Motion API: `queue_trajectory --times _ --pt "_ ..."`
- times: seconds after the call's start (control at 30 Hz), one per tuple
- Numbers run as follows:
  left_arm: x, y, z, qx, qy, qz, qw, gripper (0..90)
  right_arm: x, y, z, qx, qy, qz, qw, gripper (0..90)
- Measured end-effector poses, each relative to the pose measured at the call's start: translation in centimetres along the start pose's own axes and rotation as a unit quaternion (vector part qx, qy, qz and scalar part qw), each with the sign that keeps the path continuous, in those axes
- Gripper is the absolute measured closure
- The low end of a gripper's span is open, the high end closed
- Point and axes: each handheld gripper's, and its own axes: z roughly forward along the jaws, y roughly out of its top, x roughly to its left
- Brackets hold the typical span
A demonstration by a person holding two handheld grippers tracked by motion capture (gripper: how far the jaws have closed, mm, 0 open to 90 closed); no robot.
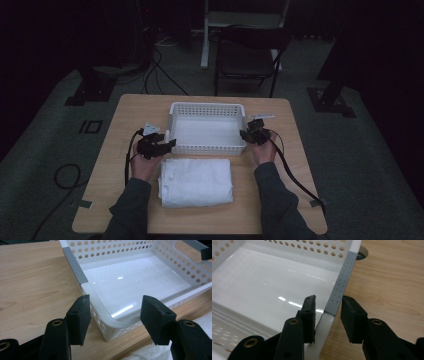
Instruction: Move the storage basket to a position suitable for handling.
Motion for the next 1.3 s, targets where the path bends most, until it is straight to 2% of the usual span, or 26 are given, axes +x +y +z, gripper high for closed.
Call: queue_trajectory --times 0.37,0.57,0.73,0.8,0.87,0.93,1.03,1.13,1.23,1.3 --pt "0.6 -0.3 0.2 0.003 0.015 -0.013 0.9998 42.6 0.4 0.2 0.6 -0.003 0.007 0.003 1.0 65.4" --pt "1.1 -0.5 0.6 0.013 0.038 -0.02 0.999 43.5 0.5 0.1 0.8 -0.004 0.011 0.007 0.9999 65.4" --pt "1.6 -0.7 1.0 0.018 0.045 -0.023 0.9986 47.1 0.7 0.0 0.8 -0.006 0.025 0.014 0.9996 65.4" --pt "1.6 -0.7 1.2 0.019 0.048 -0.02 0.9984 51.2 1.0 0.1 0.8 -0.005 0.024 0.008 0.9997 65.2" --pt "1.7 -0.8 1.7 0.028 0.063 -0.014 0.9975 55.1 1.3 0.1 0.8 -0.007 0.026 0.006 0.9996 65.1" --pt "2.1 -0.8 2.0 0.026 0.055 -0.023 0.9979 57.8 1.4 0.0 0.6 -0.011 0.027 0.006 0.9996 64.8" --pt "2.4 -0.5 2.3 0.028 0.064 -0.024 0.9973 60.6 1.6 -0.1 0.4 -0.014 0.027 0.002 0.9995 63.0" --pt "2.8 -0.3 2.5 0.028 0.062 -0.028 0.9973 61.9 1.8 -0.2 0.3 -0.015 0.028 -0.003 0.9995 62.2" --pt "3.0 -0.3 2.6 0.026 0.057 -0.033 0.9975 61.8 1.9 -0.2 0.3 -0.016 0.027 -0.004 0.9995 61.4" --pt "3.1 -0.2 2.4 0.024 0.059 -0.033 0.9974 56.7 1.9 -0.3 0.1 -0.018 0.022 -0.006 0.9996 58.6"
